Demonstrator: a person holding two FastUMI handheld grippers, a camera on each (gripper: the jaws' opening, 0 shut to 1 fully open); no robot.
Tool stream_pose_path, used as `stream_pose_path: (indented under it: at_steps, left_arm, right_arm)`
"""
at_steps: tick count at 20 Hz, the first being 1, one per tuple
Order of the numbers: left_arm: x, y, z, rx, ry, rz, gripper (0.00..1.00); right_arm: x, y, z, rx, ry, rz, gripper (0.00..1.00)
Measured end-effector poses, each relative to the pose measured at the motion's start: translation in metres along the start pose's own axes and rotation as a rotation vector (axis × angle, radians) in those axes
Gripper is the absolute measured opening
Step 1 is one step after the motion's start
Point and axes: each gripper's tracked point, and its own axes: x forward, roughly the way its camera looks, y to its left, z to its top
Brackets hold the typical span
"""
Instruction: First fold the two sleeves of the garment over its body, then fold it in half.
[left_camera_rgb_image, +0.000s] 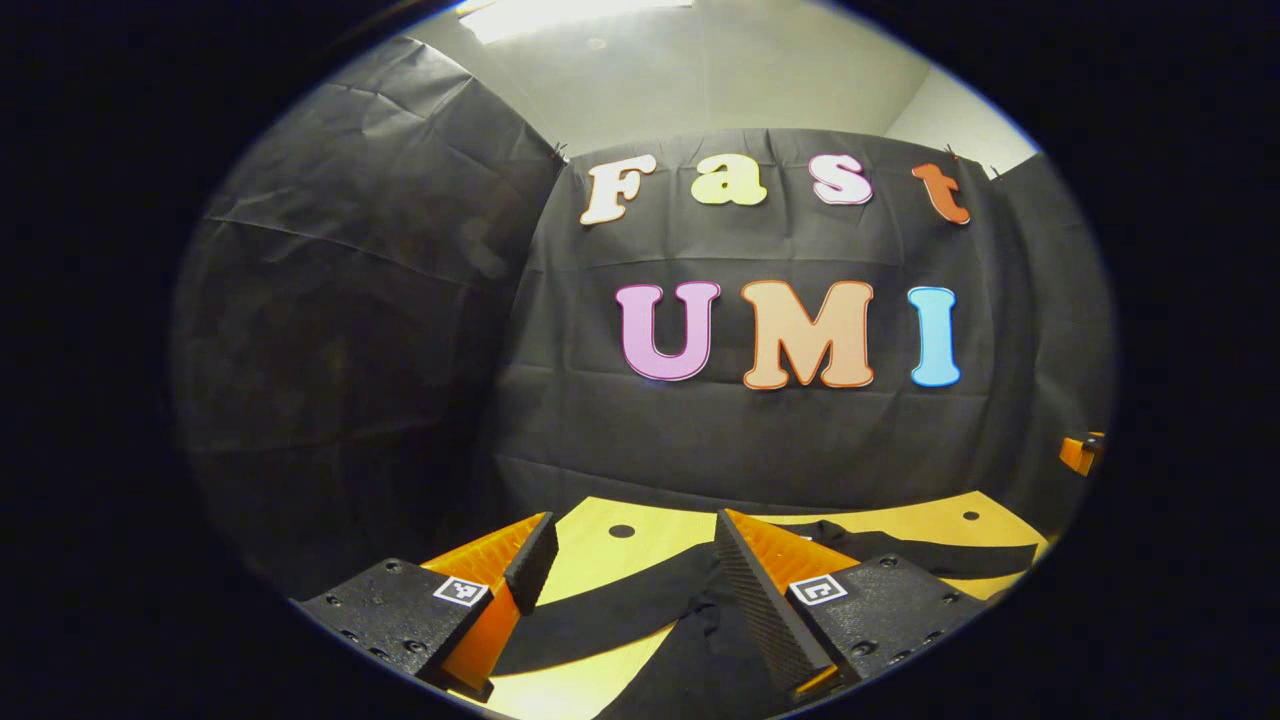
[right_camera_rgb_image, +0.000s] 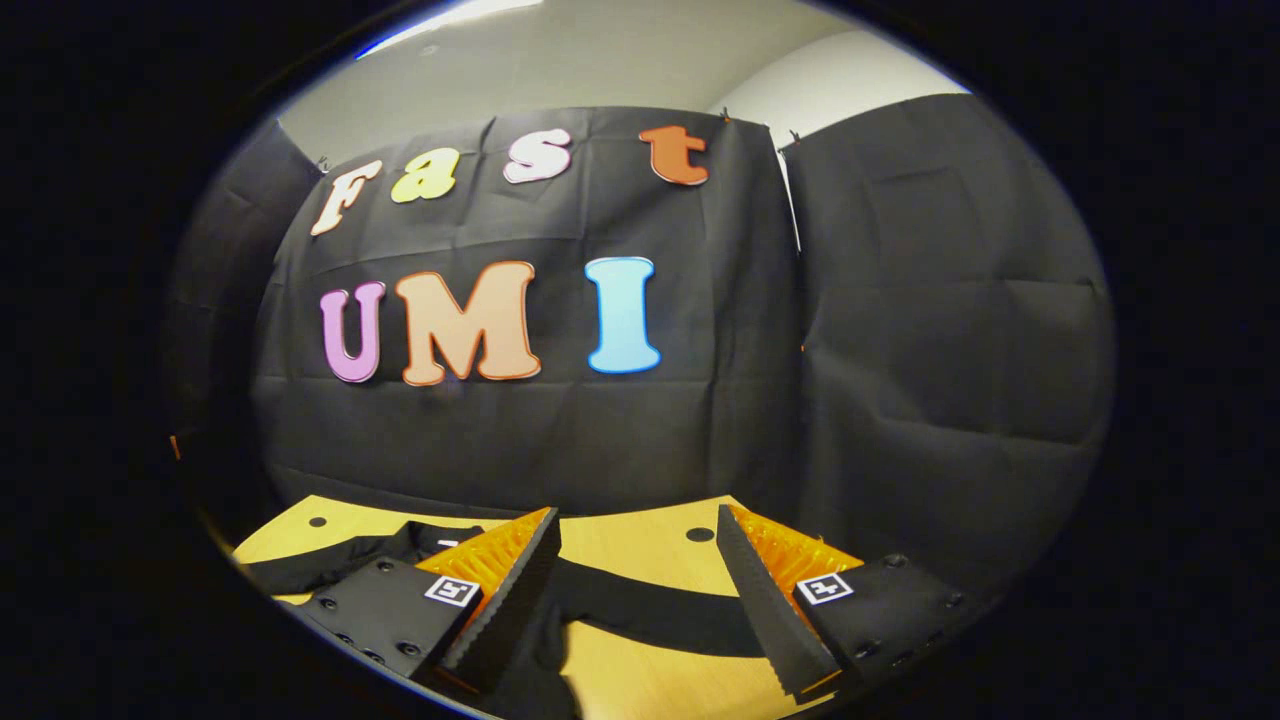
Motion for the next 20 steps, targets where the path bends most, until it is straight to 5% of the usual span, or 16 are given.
stream_pose_path:
  at_steps: [11,20]
  left_arm:
    - [0.029,-0.037,-0.034,-0.035,0.080,0.036,0.92]
    - [0.037,-0.064,-0.050,-0.024,0.125,0.048,0.93]
  right_arm:
    - [0.095,-0.121,-0.125,0.016,0.270,-0.188,0.99]
    - [0.123,-0.162,-0.217,0.054,0.492,-0.278,1.00]
